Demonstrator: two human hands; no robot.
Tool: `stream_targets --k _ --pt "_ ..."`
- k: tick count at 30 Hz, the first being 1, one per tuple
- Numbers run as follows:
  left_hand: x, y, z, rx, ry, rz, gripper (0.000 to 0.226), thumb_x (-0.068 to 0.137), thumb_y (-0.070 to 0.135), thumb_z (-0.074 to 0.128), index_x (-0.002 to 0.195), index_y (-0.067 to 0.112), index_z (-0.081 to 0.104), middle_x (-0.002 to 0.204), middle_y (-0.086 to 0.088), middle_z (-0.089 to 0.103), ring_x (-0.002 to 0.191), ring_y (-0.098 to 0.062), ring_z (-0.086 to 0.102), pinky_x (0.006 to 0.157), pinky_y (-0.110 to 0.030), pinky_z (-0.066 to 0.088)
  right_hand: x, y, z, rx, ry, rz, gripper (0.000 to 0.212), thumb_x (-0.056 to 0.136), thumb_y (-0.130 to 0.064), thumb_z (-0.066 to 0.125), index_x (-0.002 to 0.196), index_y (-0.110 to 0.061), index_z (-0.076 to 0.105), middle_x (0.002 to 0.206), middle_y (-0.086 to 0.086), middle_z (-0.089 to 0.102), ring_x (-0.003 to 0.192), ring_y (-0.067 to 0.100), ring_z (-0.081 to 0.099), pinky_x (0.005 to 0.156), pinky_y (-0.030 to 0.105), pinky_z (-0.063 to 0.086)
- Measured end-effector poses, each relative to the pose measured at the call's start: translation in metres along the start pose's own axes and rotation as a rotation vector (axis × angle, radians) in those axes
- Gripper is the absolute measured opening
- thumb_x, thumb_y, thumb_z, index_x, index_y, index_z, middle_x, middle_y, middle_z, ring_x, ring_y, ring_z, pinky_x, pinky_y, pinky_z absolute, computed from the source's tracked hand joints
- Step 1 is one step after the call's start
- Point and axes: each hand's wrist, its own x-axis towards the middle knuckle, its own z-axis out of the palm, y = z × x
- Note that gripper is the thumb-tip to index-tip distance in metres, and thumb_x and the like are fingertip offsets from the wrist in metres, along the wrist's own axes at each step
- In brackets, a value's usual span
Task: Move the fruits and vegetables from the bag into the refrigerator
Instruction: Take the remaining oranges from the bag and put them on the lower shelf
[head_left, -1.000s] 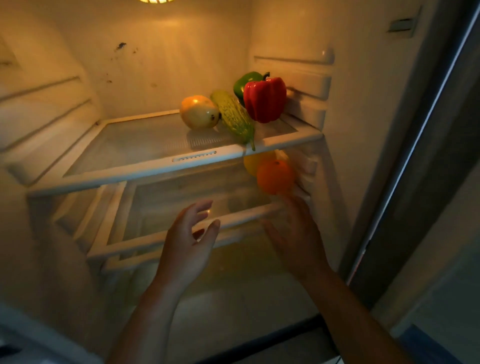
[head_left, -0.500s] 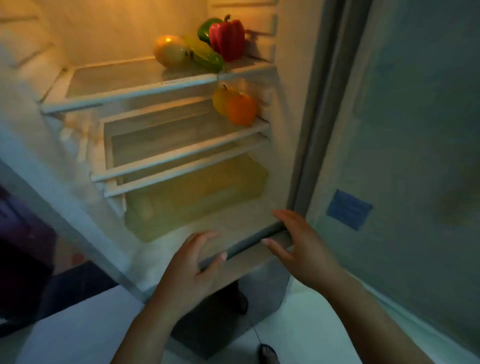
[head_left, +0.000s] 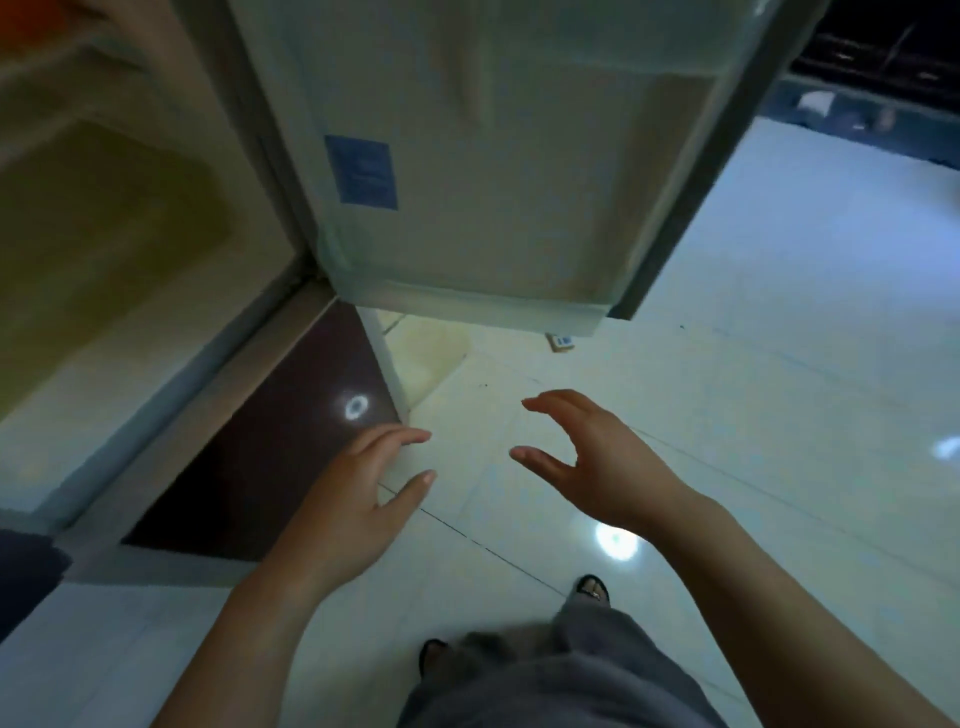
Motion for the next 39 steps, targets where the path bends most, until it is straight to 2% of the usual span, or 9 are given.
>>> stream_targets --k 2,4,9,16,20,25,33,37,39 --pt "0.002 0.012 0.018 0.014 -0.048 -0.010 0.034 0.087 0.030 0.060 0.120 0.029 0.056 0.122 0.017 0.047 0.110 0.005 0.044 0.090 -0.014 0.033 -0.021 0.025 -0.007 0.016 0.006 0.053 0.058 0.086 -0.056 0.049 0.135 -0.027 0.041 0.141 -0.008 0.041 0.123 0.010 0.044 0.096 0.019 0.033" --pt "0.015 0.033 0.045 0.045 -0.087 0.003 0.034 0.087 0.027 0.061 0.120 0.026 0.057 0.120 0.017 0.047 0.110 0.001 0.045 0.091 -0.019 0.034 -0.042 0.055 -0.021 0.048 0.032 0.106 0.056 0.086 -0.055 0.050 0.133 -0.026 0.044 0.140 -0.008 0.043 0.122 0.010 0.045 0.096 0.019 0.033" --pt "0.065 0.113 0.121 0.115 -0.228 0.186 0.033 0.089 0.031 0.057 0.121 0.027 0.054 0.121 0.017 0.047 0.108 0.004 0.043 0.090 -0.010 0.029 -0.089 0.134 -0.064 0.092 0.084 0.212 0.052 0.086 -0.056 0.049 0.130 -0.029 0.046 0.136 -0.013 0.044 0.118 0.006 0.046 0.093 0.019 0.036" --pt "0.128 0.266 0.285 0.149 -0.465 0.374 0.038 0.090 0.043 0.051 0.126 0.034 0.047 0.132 0.018 0.044 0.116 -0.001 0.045 0.089 -0.017 0.034 -0.189 0.283 -0.138 0.035 0.134 0.438 0.056 0.086 -0.059 0.042 0.135 -0.031 0.040 0.140 -0.014 0.041 0.121 0.007 0.044 0.097 0.022 0.037" --pt "0.149 0.330 0.331 0.197 -0.548 0.419 0.042 0.090 0.048 0.048 0.130 0.040 0.041 0.136 0.023 0.040 0.118 0.002 0.043 0.092 -0.018 0.034 -0.209 0.344 -0.177 0.118 0.179 0.514 0.062 0.083 -0.066 0.033 0.136 -0.033 0.039 0.140 -0.016 0.040 0.123 0.002 0.042 0.097 0.026 0.042" --pt "0.190 0.340 0.334 0.224 -0.500 0.331 0.043 0.090 0.048 0.047 0.132 0.038 0.042 0.136 0.023 0.040 0.116 0.003 0.043 0.092 -0.017 0.036 -0.165 0.393 -0.205 0.200 0.172 0.438 0.057 0.086 -0.063 0.034 0.132 -0.032 0.043 0.136 -0.019 0.043 0.117 -0.001 0.044 0.090 0.018 0.037" --pt "0.294 0.304 0.330 0.170 -0.346 0.095 0.038 0.090 0.041 0.052 0.127 0.033 0.047 0.127 0.019 0.045 0.108 0.003 0.042 0.088 -0.016 0.032 -0.027 0.454 -0.235 0.181 -0.003 0.246 0.050 0.088 -0.059 0.039 0.128 -0.030 0.048 0.131 -0.018 0.046 0.112 0.000 0.047 0.085 0.018 0.041" --pt "0.389 0.331 0.351 0.172 -0.422 0.152 0.039 0.090 0.040 0.053 0.128 0.031 0.048 0.133 0.012 0.047 0.115 -0.005 0.047 0.092 -0.019 0.037 0.031 0.497 -0.273 0.134 -0.011 0.281 0.048 0.089 -0.057 0.040 0.127 -0.029 0.049 0.129 -0.016 0.049 0.111 0.001 0.048 0.082 0.016 0.038" --pt "0.436 0.358 0.358 0.179 -0.442 0.201 0.041 0.090 0.043 0.051 0.129 0.033 0.045 0.136 0.014 0.045 0.118 -0.004 0.045 0.093 -0.020 0.036 0.053 0.517 -0.293 0.125 -0.026 0.295 0.049 0.088 -0.059 0.039 0.127 -0.031 0.049 0.129 -0.017 0.049 0.110 0.000 0.049 0.080 0.014 0.038"
